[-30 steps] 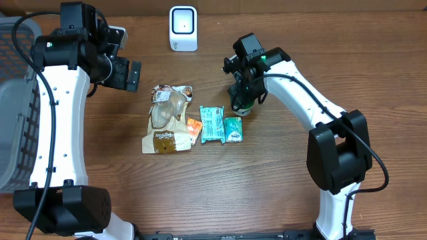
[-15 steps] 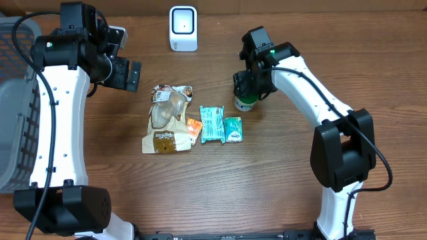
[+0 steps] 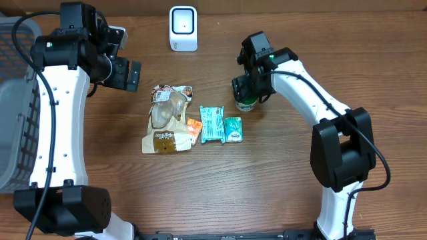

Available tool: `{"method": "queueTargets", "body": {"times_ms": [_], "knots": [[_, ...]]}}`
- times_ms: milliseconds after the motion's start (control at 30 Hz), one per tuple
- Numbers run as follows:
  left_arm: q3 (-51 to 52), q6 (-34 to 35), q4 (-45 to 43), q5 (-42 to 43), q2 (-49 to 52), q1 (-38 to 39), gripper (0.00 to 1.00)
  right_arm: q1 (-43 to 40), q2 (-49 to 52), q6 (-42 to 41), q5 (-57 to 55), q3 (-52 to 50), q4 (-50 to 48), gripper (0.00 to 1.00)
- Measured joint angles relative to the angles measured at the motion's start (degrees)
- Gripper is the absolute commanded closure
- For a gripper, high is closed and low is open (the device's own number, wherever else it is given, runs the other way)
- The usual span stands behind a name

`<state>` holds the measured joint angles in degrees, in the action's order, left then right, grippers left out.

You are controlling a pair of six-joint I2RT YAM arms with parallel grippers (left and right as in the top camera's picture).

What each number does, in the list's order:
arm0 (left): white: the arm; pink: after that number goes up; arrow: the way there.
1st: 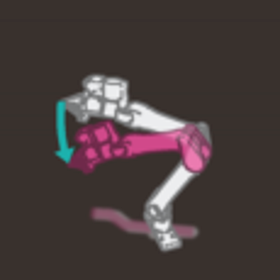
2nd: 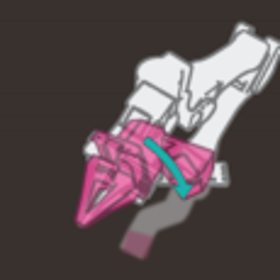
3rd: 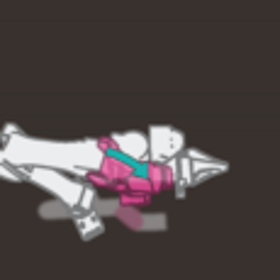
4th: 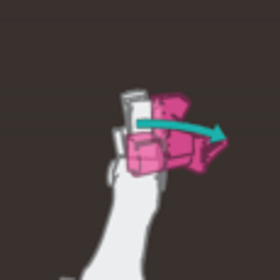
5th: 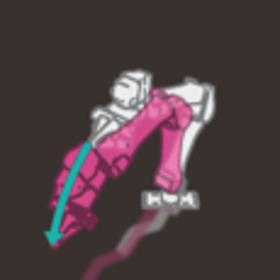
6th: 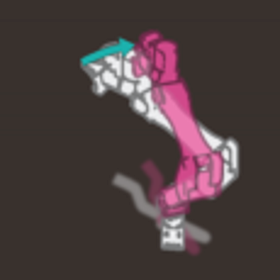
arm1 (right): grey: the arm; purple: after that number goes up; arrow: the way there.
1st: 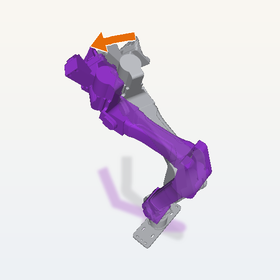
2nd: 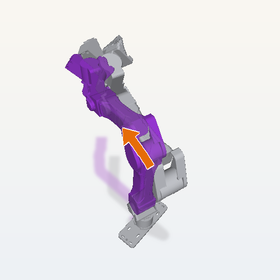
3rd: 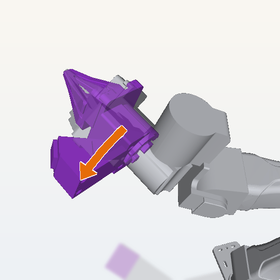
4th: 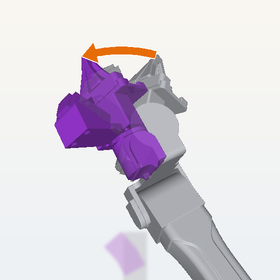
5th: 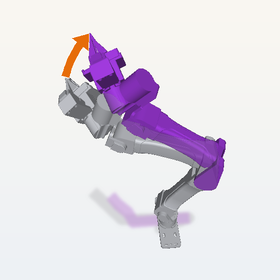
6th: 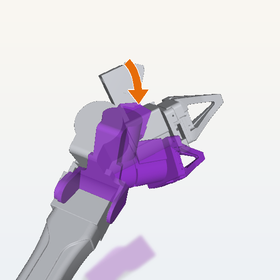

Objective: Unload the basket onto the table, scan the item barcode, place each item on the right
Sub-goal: 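Lift the jar and hold it at the scanner with the right gripper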

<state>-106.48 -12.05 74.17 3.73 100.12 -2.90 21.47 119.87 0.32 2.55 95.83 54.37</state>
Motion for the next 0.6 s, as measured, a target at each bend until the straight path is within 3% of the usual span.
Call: {"method": "queueTargets", "body": {"times_ms": [367,600], "knots": [[0.0,0.0,0.0,0.0,0.0,0.0,0.00,0.3,0.0,4.9,-0.2,-0.7,-1.0,0.52],[0.0,0.0,0.0,0.0,0.0,0.0,0.01,0.3,0.1,2.9,1.5,1.7,5.3,0.58]]}}
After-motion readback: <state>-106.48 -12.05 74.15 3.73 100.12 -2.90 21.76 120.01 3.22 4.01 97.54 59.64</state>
